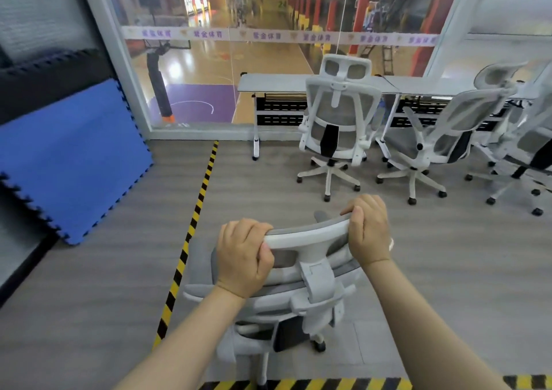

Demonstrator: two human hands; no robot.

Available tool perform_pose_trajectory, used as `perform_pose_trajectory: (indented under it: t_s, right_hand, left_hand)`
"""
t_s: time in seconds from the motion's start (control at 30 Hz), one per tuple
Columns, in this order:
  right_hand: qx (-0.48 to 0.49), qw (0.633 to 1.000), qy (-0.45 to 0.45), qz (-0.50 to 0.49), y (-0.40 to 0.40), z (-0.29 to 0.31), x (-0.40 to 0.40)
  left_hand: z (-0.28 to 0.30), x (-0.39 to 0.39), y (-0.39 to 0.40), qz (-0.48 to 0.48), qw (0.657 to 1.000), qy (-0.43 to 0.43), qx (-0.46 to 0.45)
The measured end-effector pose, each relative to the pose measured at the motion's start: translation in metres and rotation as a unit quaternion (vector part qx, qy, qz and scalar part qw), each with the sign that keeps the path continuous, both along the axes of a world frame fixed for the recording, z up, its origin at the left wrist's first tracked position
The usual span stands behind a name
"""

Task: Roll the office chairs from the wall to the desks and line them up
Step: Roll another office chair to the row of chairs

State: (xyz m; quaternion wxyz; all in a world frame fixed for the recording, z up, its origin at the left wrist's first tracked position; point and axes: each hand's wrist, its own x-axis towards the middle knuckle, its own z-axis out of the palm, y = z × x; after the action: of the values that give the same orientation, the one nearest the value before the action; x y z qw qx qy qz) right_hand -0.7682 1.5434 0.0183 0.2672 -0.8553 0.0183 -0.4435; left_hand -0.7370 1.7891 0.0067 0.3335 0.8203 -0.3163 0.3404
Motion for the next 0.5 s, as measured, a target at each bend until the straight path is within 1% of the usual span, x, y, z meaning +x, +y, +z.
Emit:
perform_pose_trajectory:
  t_s: [0.13,0.27,0.37,0.5]
  right_hand:
    - [0.011,0.999,0.031,0.026,-0.027,0.001,0.092]
    - [-0.002,0.997,0.048,0.054,-0.056,0.005,0.184]
    - [0.016,0.996,0.072,0.058,-0.073,0.008,0.251]
    - [0.032,0.994,0.085,0.060,-0.095,0.011,0.336]
  left_hand:
    - [0.003,0.081,-0.026,0.031,0.999,0.023,0.007]
    - [0.009,0.162,-0.054,0.053,0.998,0.041,-0.003]
    - [0.010,0.222,-0.073,0.066,0.996,0.063,-0.003]
    - [0.009,0.302,-0.098,0.082,0.994,0.070,-0.010]
